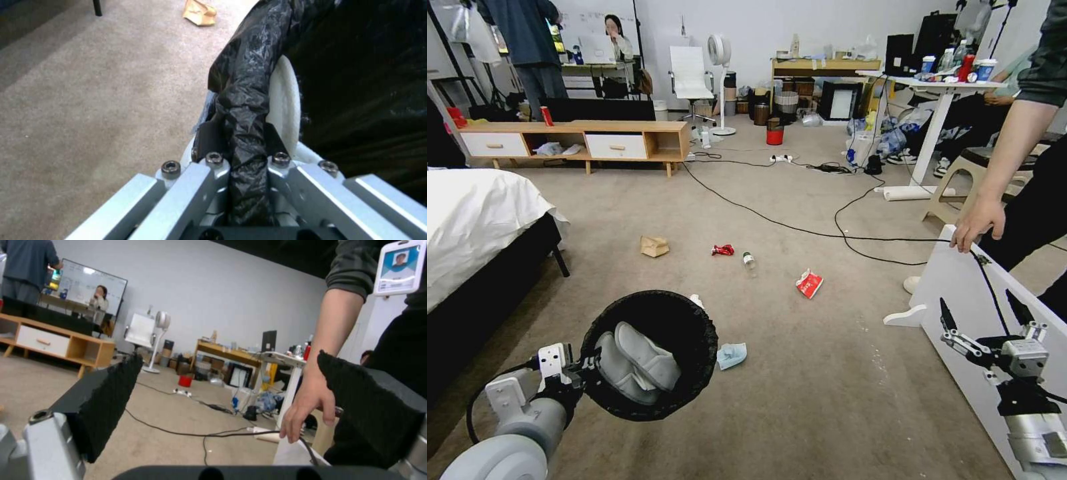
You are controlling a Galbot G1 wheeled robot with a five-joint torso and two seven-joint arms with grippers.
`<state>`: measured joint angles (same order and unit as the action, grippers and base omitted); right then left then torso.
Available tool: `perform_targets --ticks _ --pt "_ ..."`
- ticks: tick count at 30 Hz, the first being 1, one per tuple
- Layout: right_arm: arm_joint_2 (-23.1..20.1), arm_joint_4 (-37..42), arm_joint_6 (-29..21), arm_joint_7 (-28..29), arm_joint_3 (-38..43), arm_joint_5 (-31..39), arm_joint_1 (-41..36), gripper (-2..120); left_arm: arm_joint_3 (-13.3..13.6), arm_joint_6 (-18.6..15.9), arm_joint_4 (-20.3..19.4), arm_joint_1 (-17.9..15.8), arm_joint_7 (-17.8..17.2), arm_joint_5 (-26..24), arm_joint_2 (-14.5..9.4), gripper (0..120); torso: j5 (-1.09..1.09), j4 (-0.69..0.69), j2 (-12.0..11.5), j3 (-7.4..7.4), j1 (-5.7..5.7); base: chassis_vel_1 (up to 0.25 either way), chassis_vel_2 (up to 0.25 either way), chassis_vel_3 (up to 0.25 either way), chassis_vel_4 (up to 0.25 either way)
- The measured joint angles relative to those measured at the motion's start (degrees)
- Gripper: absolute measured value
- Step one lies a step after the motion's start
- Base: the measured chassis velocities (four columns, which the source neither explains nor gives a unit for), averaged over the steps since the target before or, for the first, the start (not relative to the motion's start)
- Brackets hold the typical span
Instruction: Pick up the trash bin and place the garbage on the floor into it.
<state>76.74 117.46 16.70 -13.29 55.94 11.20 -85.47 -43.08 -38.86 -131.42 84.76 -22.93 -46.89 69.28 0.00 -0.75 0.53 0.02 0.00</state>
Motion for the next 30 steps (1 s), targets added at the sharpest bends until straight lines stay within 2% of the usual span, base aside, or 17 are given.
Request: perform_targets --ticks 26,30 --pt "0.22 -0.88 1.88 -1.6 0.62 -1.02 0.59 100 0.12 0.11 -0.16 0.02 -0.03 0.08 0.28 3 0.0 0.0 0.0 0.0 0.0 0.0 0.0 0.0 0.0" --pt "0.21 -0.89 1.88 -1.6 0.62 -0.95 0.64 100 0.12 0.19 -0.11 -0.04 -0.03 0.07 0.3 3 0.01 -0.01 0.0 0.0 0.0 0.076 0.071 -0.09 -0.085"
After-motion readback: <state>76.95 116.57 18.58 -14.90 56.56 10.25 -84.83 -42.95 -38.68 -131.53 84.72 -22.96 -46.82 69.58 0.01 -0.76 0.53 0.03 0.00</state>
